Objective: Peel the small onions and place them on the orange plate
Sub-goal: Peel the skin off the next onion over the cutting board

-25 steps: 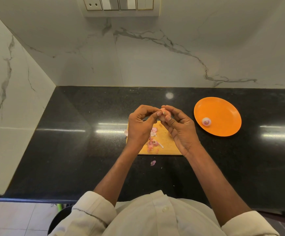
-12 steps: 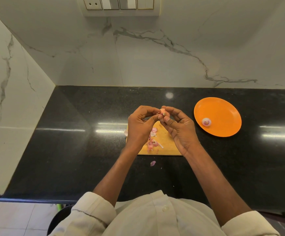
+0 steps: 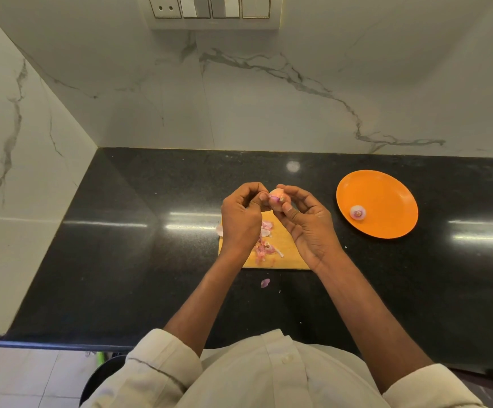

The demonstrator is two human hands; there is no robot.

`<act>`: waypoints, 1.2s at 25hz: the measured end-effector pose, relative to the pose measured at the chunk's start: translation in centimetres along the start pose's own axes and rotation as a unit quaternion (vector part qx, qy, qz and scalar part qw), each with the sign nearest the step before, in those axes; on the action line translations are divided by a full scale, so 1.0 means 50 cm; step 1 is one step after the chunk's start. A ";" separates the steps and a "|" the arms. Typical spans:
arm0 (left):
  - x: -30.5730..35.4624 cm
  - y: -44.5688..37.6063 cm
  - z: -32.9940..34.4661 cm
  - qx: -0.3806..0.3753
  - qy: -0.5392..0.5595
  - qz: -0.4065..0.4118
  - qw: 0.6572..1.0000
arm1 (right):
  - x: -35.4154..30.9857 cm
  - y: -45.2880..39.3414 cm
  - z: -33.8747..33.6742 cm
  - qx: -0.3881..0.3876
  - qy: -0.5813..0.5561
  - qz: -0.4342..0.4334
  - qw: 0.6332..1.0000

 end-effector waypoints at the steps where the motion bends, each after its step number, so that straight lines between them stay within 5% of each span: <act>1: 0.000 0.000 -0.004 0.009 0.019 -0.008 1.000 | 0.001 0.000 -0.002 0.005 -0.011 0.004 1.000; 11: 0.007 0.004 0.000 -0.034 0.056 0.002 0.998 | -0.012 -0.002 -0.003 -0.002 -0.011 -0.010 1.000; 23: -0.020 0.022 0.012 -0.071 0.127 -0.098 0.984 | -0.004 -0.002 -0.010 0.003 0.060 0.005 0.998; 30: -0.001 0.004 -0.002 -0.096 -0.013 -0.006 0.995 | 0.004 -0.002 -0.020 0.026 0.135 0.008 0.991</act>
Point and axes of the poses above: each hand's wrist, its own y-axis away from the middle knuckle, its own z-axis out of the palm, x = y × z, the point moved 8 cm from there along -y, towards the middle knuckle, and after that the axes turned 2 degrees about z, right-handed, at the moved point
